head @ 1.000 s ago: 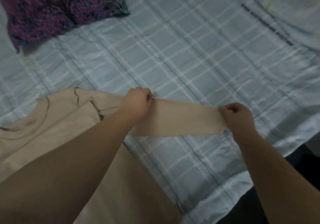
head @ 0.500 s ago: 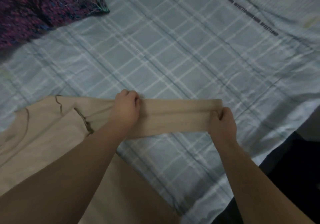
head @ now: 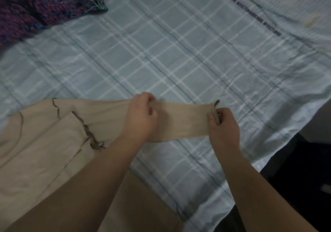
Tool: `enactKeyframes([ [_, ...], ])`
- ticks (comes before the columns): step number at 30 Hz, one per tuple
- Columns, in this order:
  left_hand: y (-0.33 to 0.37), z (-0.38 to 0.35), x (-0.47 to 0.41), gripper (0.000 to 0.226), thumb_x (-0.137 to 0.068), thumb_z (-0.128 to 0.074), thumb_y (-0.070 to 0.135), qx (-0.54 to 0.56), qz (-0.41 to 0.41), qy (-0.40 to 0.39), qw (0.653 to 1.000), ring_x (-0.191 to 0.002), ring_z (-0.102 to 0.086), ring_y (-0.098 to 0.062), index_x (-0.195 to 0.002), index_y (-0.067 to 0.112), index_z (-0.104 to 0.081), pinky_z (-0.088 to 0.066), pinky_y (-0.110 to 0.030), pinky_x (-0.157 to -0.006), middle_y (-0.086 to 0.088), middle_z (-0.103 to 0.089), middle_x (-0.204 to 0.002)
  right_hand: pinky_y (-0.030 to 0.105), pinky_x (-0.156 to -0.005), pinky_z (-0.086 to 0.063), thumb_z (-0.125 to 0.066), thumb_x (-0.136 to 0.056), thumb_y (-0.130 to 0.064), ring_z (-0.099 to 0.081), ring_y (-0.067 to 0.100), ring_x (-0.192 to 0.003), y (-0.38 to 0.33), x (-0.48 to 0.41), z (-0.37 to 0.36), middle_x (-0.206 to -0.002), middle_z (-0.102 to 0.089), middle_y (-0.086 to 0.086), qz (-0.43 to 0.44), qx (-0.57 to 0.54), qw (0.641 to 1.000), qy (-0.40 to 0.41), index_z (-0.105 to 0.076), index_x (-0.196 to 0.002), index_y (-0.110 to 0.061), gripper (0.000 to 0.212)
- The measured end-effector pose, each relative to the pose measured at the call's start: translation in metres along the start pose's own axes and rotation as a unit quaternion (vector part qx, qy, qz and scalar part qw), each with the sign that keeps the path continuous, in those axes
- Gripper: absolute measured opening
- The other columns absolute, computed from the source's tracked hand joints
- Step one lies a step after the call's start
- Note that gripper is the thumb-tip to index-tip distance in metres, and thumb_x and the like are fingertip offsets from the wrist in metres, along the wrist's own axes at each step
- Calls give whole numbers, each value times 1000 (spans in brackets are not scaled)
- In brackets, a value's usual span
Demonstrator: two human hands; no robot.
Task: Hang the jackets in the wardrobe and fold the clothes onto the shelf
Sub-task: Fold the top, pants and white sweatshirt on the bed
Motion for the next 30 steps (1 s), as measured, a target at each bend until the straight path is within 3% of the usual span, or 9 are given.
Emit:
enactKeyframes([
  [2,16,-8,16,11,-95,-55,11,191,122,-51,973,-87,-64,-19,-94,18,-64,-49,-31,-81,-8,-71,-94,28,-59,-47,-59,-95,-32,-59,6,-67,-19,13,-8,-76,-62,-9,29,-34,999,-16,-53,-94,-31,6],
  [5,33,-29,35,31,-106,-42,30,443,257,-132,849,-93,-71,-26,-103,11,-67,-57,-40,-85,-15,-74,-104,17,-60,-45,-64,-91,-25,-60,2,-68,-41,31,-25,-75,-64,-15,94,-66,992,-58,-56,-91,-33,11],
  [8,26,-34,40,57,-98,-41,56,516,318,-159,780,-103,-70,-33,-111,8,-70,-54,-48,-95,-18,-73,-111,16,-74,-47,-61,-93,-28,-63,-3,-80,-52,46,-44,-83,-66,-21,137,-68,981,-119,-58,-96,-40,12],
  [13,1,-11,38,34,-81,-61,44,407,255,-117,869,-97,-69,-30,-97,15,-70,-51,-61,-94,-10,-74,-100,34,-78,-51,-38,-92,-47,-63,7,-82,-48,61,-58,-82,-66,-16,124,-134,973,-145,-66,-99,-36,30],
  [16,-21,16,40,28,-76,-63,42,356,245,-58,900,-87,-70,-25,-90,19,-71,-55,-54,-86,-4,-75,-88,32,-87,-49,-36,-95,-39,-61,9,-96,-59,69,-62,-99,-65,-14,200,-39,973,-106,-64,-109,-29,33],
  [18,-36,42,42,23,-80,-64,39,337,245,-17,909,-77,-68,-16,-85,19,-72,-57,-45,-78,2,-74,-82,32,-103,-41,-36,-97,-34,-55,17,-116,-67,77,-77,-121,-62,-4,288,64,951,-92,-60,-125,-20,39],
  [21,-64,90,49,28,-82,-61,40,319,248,43,914,-86,-72,-25,-93,18,-75,-58,-50,-82,0,-76,-86,37,-120,-22,-35,-99,-34,-33,24,-143,-75,93,-118,-150,-44,8,355,170,912,-116,-45,-145,-13,52],
  [25,-110,157,71,14,-93,-64,26,340,263,109,896,-87,-71,-28,-94,15,-74,-56,-54,-82,-9,-75,-90,49,-121,-18,-33,-99,-39,-18,27,-150,-100,125,-177,-161,-28,9,391,247,873,-156,-31,-153,-16,59],
  [30,-171,235,112,17,-90,-67,30,324,286,181,884,-86,-71,-28,-95,15,-73,-57,-50,-81,-9,-75,-91,50,-121,-15,-26,-96,-45,-17,27,-151,-145,172,-242,-163,-22,5,414,303,837,-190,-22,-156,-23,64],
])
Point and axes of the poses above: each hand's wrist, its own x-axis away from the middle knuckle, its own z-axis out of the back of the hand, y = z × x, the point moved 4 cm from there along -x, towards the middle knuckle
